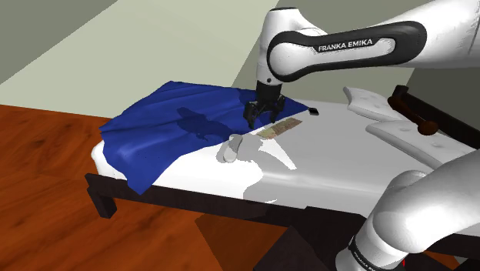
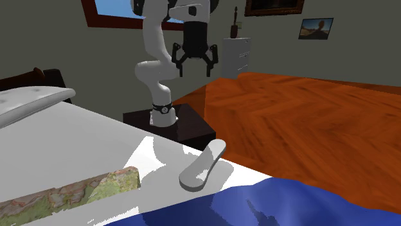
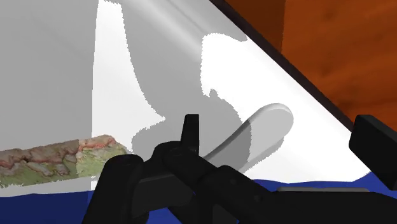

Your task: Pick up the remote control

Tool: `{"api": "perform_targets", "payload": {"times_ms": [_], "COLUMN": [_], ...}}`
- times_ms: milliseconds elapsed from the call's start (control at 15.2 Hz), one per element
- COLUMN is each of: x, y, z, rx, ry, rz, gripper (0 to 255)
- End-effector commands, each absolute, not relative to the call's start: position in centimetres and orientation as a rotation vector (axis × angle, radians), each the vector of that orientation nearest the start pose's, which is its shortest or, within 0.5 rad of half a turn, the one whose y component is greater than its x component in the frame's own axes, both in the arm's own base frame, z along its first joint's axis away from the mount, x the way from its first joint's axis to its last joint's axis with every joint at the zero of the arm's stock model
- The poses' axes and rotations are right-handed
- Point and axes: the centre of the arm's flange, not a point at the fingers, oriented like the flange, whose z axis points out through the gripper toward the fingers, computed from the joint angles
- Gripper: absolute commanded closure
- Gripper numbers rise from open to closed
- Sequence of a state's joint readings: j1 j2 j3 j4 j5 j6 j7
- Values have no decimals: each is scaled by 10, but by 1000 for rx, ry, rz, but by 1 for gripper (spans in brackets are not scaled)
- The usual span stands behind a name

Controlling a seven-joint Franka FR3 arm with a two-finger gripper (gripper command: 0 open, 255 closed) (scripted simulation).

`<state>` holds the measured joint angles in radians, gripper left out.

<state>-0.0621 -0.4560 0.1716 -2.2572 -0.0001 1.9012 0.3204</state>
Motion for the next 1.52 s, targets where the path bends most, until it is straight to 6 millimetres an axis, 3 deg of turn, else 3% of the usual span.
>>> {"api": "perform_targets", "payload": {"times_ms": [0,528,1056,1452], "x": [446,534,615,622], "y": [55,45,13,9], "z": [527,460,391,357], "rx": [-3154,-3053,-2898,-2880], "ry": [468,877,1266,1302], "rz": [-154,-81,-8,0], "gripper": [0,0,0,0]}}
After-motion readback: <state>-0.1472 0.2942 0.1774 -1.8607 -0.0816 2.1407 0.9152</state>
